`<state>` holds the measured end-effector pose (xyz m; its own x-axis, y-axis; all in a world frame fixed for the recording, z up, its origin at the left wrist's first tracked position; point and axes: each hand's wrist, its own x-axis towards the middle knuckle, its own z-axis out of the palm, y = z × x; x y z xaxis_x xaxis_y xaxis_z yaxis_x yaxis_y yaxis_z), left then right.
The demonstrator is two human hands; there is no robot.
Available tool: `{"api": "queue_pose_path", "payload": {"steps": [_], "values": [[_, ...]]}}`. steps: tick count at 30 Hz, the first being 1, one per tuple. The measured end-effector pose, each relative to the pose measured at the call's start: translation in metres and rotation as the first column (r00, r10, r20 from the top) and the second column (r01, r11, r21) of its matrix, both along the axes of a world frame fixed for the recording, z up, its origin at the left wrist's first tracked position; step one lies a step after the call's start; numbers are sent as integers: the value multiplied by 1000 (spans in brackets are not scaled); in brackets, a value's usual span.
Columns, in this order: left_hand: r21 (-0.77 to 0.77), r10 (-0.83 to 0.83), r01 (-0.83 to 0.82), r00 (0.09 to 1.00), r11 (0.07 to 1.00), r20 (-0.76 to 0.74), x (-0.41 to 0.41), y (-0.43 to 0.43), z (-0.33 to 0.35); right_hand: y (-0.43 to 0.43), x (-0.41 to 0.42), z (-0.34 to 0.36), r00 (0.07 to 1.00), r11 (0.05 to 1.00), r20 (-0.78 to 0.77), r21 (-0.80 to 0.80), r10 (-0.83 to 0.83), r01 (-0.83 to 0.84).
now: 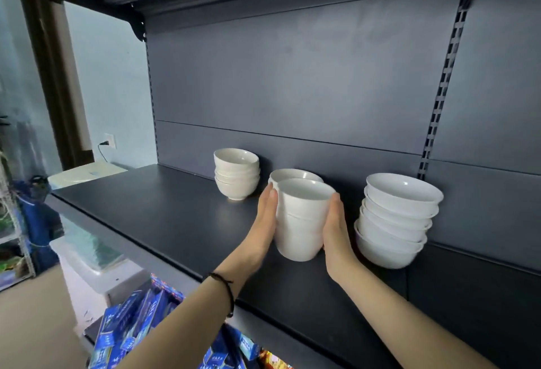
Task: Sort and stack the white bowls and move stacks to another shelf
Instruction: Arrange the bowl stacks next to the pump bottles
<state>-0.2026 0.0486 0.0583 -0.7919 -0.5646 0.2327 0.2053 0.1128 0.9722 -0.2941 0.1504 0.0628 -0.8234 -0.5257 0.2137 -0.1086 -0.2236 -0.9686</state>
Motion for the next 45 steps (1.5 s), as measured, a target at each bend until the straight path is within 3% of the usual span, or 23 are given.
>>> {"api": "queue_pose_path", "payload": {"steps": [6,13,18,22,25,31,36,45], "values": [[106,147,-135,983,985,-109,-16,-3,3,-12,-8,-2,999,1000,29,-11,-16,16],[209,60,-30,989,977,-138,-28,3,-6,-18,-1,-7,998,997,40,-55,-56,58],[134,52,-25,979,991,-198,-24,5,-10,-18,1,-7,997,995,35,-66,-70,73],[-35,75,-87,961,996,-268,-18,10,-9,-14,7,-5,991,987,41,-91,-129,133],[-114,-10,-17,972,993,-235,-15,14,-10,-7,9,-3,977,964,55,-165,-204,211],[-52,-141,132,963,990,-230,-13,18,-9,6,25,10,944,920,20,-218,-328,325],[-35,-292,294,914,955,-283,-10,24,-6,23,45,10,919,905,27,-163,-393,392],[-25,-502,513,828,858,-250,-11,104,8,108,70,17,749,746,5,-80,-662,661]]}}
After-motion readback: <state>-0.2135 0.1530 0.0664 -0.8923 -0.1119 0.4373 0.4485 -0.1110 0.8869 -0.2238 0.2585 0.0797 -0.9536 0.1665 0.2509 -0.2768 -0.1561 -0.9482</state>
